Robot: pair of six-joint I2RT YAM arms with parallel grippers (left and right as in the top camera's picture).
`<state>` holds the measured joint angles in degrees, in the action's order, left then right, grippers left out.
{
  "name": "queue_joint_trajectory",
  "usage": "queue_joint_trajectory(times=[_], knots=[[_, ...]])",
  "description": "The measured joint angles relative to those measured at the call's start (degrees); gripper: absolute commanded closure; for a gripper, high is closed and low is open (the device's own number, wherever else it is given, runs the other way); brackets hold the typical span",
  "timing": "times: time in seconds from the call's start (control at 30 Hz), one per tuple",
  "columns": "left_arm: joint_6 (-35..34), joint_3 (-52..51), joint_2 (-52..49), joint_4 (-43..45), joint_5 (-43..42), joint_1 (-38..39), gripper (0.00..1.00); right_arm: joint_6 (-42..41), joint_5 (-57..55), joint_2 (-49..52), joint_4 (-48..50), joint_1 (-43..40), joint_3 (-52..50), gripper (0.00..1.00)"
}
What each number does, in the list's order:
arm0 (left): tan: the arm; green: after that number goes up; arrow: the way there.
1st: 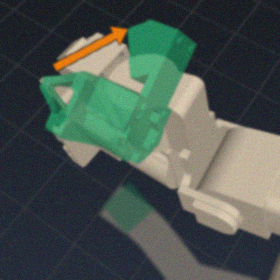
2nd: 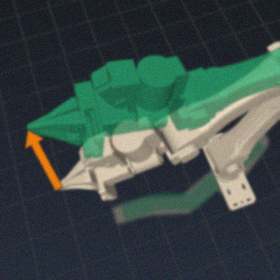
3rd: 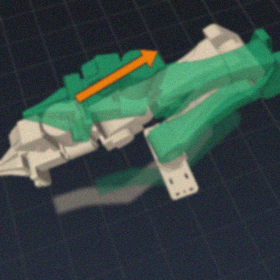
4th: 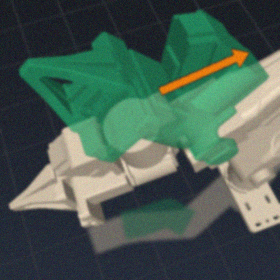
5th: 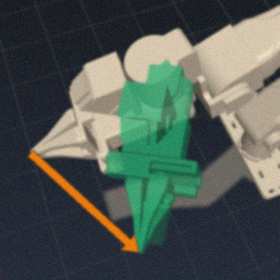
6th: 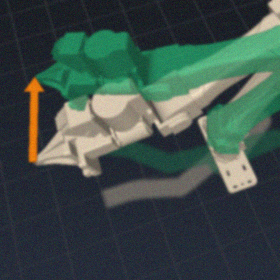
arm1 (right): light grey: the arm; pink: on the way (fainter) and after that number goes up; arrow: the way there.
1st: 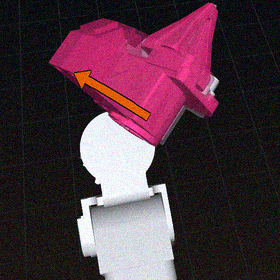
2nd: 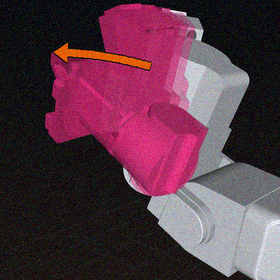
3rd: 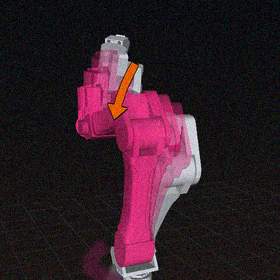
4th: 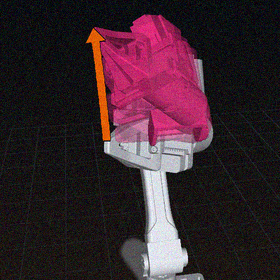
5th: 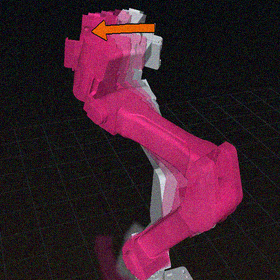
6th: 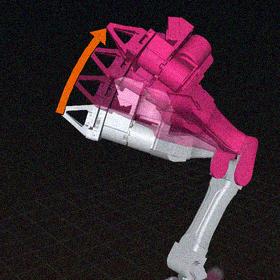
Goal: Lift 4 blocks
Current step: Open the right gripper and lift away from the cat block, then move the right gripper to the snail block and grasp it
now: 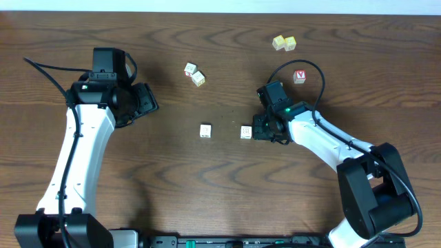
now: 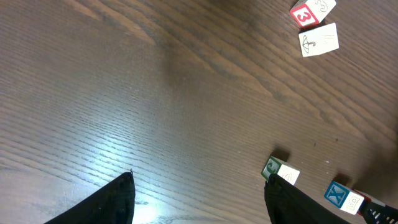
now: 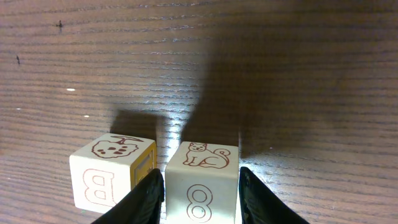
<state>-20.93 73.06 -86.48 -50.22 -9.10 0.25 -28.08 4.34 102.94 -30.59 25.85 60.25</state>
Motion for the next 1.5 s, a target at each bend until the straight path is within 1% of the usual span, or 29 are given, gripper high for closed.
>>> queue_joint_trajectory(times=[0.03,0.23,0.33,0.5,0.53,0.57,0.7,0.8,0.83,0.93,0.97,1.03,1.07,1.13,1.17,1.3,1.4,1.43,1.5], knots=[[0.0,0.0,0.0,0.0,0.0,0.0,0.33,0.0,0.0,0.0,0.0,0.0,0.0,0.48],[0.0,0.0,0.0,0.0,0.0,0.0,0.33,0.0,0.1,0.0,-1.5,0.0,0.9,0.43],[0.0,0.0,0.0,-0.1,0.0,0.0,0.33,0.9,-0.3,0.0,-3.5,0.0,4.2,0.30],[0.0,0.0,0.0,-0.2,0.0,0.0,0.33,4.6,-0.5,0.0,-9.9,-0.8,10.8,0.20],[0.0,0.0,0.0,-0.2,0.0,0.0,0.33,5.7,-0.9,-0.3,-11.8,-1.5,12.5,0.12],[0.0,0.0,0.0,-0.2,0.0,0.0,0.33,6.6,-1.6,-0.6,-13.2,-2.4,13.7,0.01],[0.0,0.0,0.0,-0.2,0.0,0.0,0.33,10.0,-2.9,-3.1,-15.0,-6.4,15.5,0.01],[0.0,0.0,0.0,-0.1,0.0,0.0,0.32,12.9,-1.0,-5.8,-17.9,-9.3,15.8,0.01],[0.0,0.0,0.0,0.0,0.0,0.0,0.33,15.1,-0.8,-6.5,-19.0,-9.9,15.8,0.01],[0.0,0.0,0.0,0.2,0.0,0.0,0.32,19.1,-5.4,-6.7,-21.1,-10.4,15.7,0.01],[0.0,0.0,0.0,0.2,0.0,0.0,0.33,19.3,-5.8,-6.6,-21.1,-10.4,15.7,0.01],[0.0,0.0,0.0,0.2,0.0,0.0,0.33,22.2,-8.4,-6.4,-18.9,-11.1,14.9,0.01],[0.0,0.0,0.0,0.3,0.0,0.0,0.33,24.5,-9.4,-6.1,-17.8,-11.5,14.5,0.01],[0.0,0.0,0.0,0.2,0.0,0.0,0.33,35.0,-11.3,-4.8,-16.0,-12.5,12.4,0.01],[0.0,0.0,0.0,0.0,0.0,0.0,0.33,38.2,-11.4,-4.4,-16.0,-12.7,12.0,0.01],[0.0,0.0,0.0,-0.3,0.0,0.0,0.33,55.7,-7.1,-2.9,-15.0,-15.6,11.3,0.01],[0.0,0.0,0.0,-0.4,0.0,0.0,0.33,61.4,-3.9,-2.7,-10.8,-18.8,11.2,0.01],[0.0,0.0,0.0,-0.4,0.0,0.0,0.33,63.4,-2.5,-2.4,-9.3,-21.0,11.2,0.01],[0.0,0.0,0.0,-0.4,0.0,0.0,0.33,65.4,-0.6,-2.0,-8.6,-23.1,11.2,0.01]])
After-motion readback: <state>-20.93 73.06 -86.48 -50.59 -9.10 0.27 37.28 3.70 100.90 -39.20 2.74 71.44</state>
